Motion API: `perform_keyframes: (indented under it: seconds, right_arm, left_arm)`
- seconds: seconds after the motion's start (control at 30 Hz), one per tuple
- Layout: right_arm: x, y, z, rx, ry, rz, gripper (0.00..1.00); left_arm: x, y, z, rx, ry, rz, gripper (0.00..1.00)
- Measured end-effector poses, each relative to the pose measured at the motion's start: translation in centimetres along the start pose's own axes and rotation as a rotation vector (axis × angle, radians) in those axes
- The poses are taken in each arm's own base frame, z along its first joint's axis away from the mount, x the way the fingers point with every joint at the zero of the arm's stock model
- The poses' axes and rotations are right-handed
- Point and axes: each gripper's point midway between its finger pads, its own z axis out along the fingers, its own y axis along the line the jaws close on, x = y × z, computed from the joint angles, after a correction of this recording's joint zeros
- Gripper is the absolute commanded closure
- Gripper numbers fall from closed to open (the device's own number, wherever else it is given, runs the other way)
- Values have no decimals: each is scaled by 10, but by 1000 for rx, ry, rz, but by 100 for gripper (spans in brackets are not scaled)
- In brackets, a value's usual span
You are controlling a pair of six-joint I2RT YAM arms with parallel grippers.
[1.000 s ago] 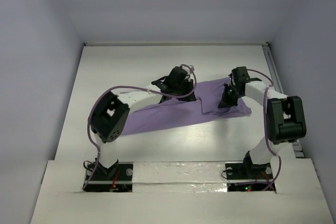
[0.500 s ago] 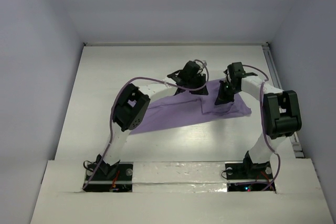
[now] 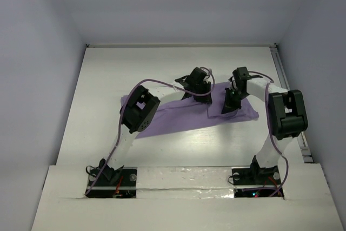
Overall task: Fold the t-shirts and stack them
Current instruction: Fold the tshirt
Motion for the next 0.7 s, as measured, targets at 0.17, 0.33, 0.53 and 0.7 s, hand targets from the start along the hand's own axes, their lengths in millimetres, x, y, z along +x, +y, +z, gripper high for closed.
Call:
perform_keyframes:
  seconds: [0.17, 0.33, 0.53, 0.7]
  right_arm:
    - [12, 1, -21, 10, 6, -6, 100]
    - [30, -5, -31, 31, 23, -8, 100]
    - [74, -23, -22, 72, 132, 39, 100]
    - [77, -17, -47, 67, 73, 48, 100]
  left_arm:
    - [-4, 0, 1, -1, -9, 1, 85]
    - [-4, 5, 3, -8, -8, -12, 85]
    - [-10, 8, 3, -4, -18, -29, 85]
    - [-13, 9, 3, 8, -29, -37, 85]
